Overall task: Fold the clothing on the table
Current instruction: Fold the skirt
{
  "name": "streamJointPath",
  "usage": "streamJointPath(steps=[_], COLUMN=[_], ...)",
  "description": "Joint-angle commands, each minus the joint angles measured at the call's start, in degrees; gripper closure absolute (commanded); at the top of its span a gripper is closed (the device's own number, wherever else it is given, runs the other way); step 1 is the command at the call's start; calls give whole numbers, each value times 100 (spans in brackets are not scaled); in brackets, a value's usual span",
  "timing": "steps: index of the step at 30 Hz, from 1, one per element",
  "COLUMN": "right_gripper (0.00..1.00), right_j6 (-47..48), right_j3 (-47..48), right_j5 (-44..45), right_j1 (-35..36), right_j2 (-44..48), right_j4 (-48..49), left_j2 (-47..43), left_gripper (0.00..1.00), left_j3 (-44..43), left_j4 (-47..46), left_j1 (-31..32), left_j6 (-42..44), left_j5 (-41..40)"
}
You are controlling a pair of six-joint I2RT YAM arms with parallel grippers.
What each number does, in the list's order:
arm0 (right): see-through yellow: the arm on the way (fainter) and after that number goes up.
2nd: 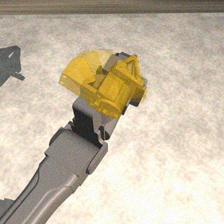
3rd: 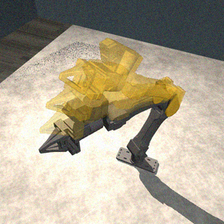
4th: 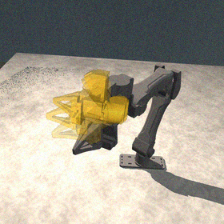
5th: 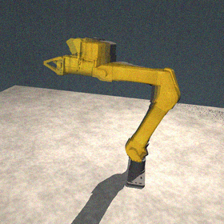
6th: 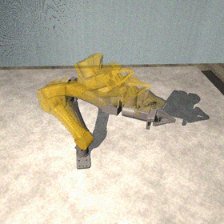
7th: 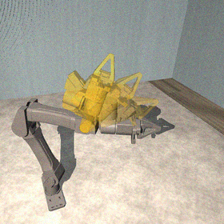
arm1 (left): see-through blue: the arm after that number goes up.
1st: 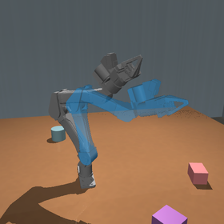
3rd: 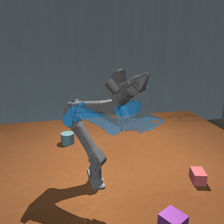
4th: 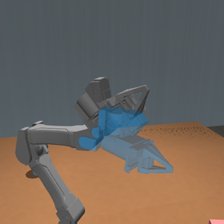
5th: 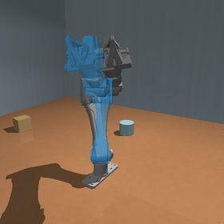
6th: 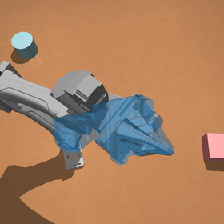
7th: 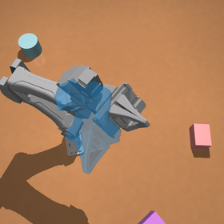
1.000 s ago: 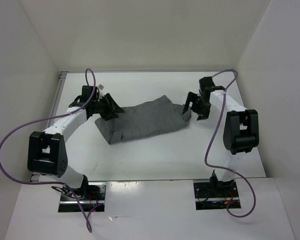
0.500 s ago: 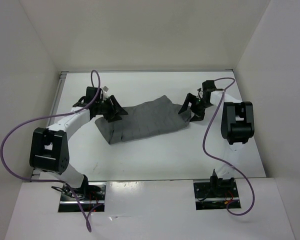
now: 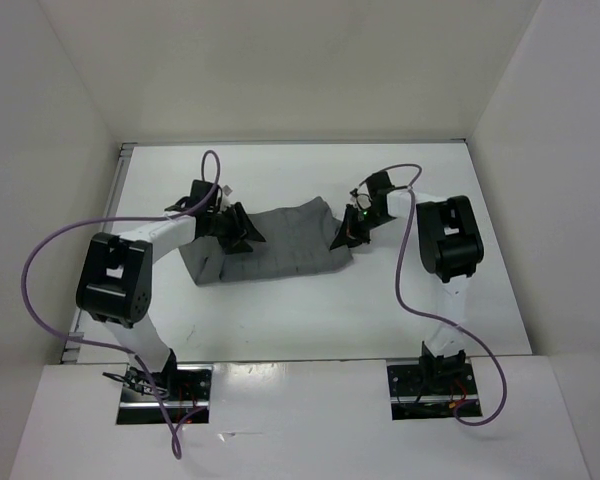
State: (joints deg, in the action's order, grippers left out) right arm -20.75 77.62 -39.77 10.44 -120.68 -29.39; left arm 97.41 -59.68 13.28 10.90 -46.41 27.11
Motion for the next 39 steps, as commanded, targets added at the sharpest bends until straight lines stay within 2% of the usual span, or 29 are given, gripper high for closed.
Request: streamJointPath(steps=[1,4,9,12,13,17,20,23,25,28,33,39], right_gripper=[100,100,100,100,100,100,100,100,100,100,100,100], right_j6=[142,-95,-210,-210,-210,-210,-210,-210,-210,-210,-263,-315], right_j3=[-115,-370,-652,-705,-705,-705,-652,-652,-652,-591,-389,-116], right_j5=[302,924,927,927,927,927,980,980,980,980,927,979], right_j1=[73,73,73,125,125,125,125,125,125,125,195,564], right_j2=[114,712,1134,1135,1135,1135,1135,1135,1135,1275,1959,2988], right_j4=[-6,-6,-6,-6,47,47,47,47,47,47,-180,-551], left_j2=[252,506,938,1157,1236,1237,1132,1132,1219,1465,1939,2642], left_gripper=[42,42,44,58,66,82,90,93,100,100,100,100], left_j3=[-351,-561,-1281,-1650,-1652,-1652,-1407,-1222,-1116,-1055,-1168,-2203], left_j4=[-150,-97,95,517,596,852,1009,1010,1115,1116,984,984], left_j1=[132,254,492,659,659,835,958,1089,1178,1406,1670,2153], left_j6=[237,308,308,387,466,519,581,581,581,519,414,414], left_j5=[13,-48,137,-224,-224,-592,-672,-822,-1093,-1410,-1411,-1270])
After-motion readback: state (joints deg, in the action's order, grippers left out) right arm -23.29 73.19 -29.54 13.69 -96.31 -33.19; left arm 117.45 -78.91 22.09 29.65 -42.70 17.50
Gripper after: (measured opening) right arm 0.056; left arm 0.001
